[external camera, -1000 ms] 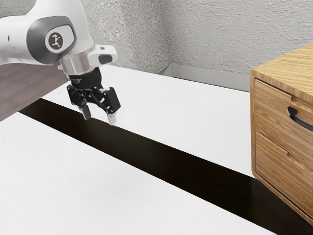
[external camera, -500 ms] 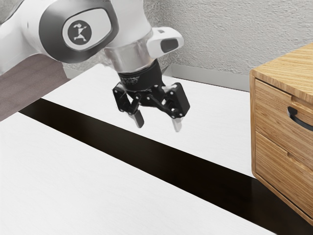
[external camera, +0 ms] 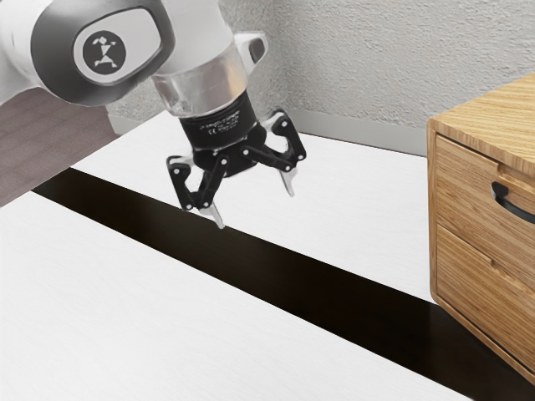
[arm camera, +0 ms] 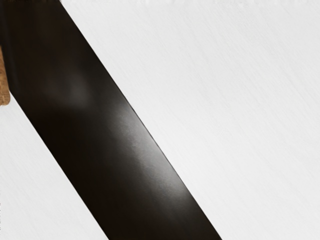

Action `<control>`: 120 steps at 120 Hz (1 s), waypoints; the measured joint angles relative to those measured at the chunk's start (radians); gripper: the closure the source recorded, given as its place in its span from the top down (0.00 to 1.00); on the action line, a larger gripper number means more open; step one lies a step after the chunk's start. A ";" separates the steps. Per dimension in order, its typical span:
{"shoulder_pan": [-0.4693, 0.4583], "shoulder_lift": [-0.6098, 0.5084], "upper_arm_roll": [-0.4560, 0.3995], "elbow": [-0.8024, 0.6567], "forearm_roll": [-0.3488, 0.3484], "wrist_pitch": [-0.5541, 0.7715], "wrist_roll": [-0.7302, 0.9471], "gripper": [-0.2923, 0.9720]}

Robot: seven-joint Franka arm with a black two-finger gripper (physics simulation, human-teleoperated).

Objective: Pull the drawer handle with one arm to open the drawer

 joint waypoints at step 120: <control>-0.254 0.017 -0.011 -0.229 -0.013 0.683 -0.404 0.77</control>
